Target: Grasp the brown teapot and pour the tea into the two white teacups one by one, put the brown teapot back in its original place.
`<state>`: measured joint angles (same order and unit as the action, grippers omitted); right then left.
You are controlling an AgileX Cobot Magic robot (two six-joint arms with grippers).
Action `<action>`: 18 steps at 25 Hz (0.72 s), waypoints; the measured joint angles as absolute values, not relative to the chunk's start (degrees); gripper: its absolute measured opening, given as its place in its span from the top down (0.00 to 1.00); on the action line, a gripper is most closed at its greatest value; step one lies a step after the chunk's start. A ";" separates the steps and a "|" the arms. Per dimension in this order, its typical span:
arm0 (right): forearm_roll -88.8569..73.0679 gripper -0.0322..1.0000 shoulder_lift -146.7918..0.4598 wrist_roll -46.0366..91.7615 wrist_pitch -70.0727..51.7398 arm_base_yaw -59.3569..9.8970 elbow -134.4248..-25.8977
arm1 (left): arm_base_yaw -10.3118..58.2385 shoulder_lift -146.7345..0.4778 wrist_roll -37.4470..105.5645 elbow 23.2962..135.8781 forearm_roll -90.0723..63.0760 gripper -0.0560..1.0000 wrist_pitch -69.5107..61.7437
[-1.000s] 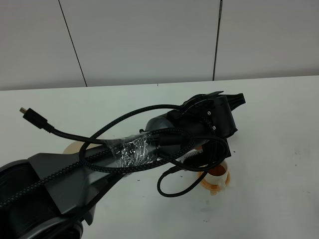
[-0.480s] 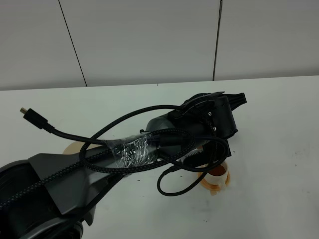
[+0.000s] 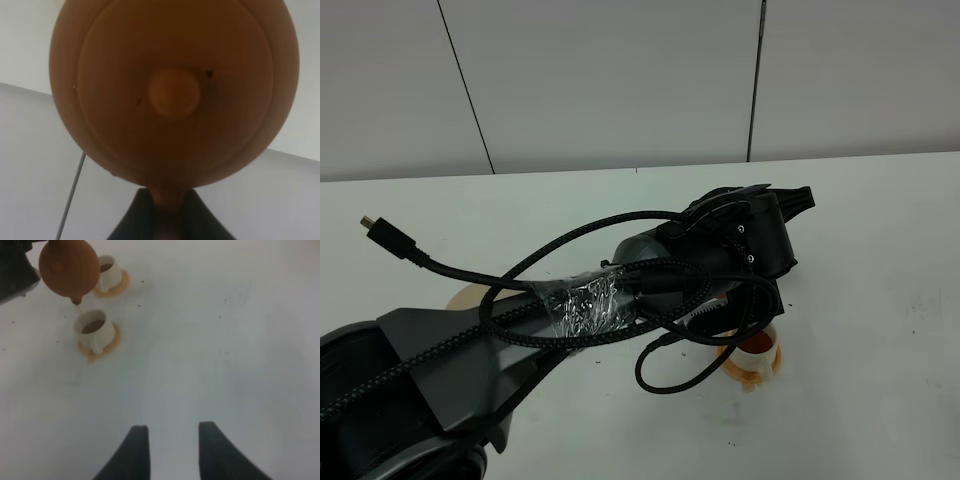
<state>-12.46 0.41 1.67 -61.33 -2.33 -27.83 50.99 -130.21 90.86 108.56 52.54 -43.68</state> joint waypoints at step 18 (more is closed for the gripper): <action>-12.57 0.74 0.41 1.68 -61.32 -2.33 -27.83 | 50.99 -130.21 86.98 108.56 52.54 0.79 -43.68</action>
<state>-12.57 0.41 1.68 -61.32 -2.33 -27.83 50.99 -130.21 86.98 108.56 52.54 -43.68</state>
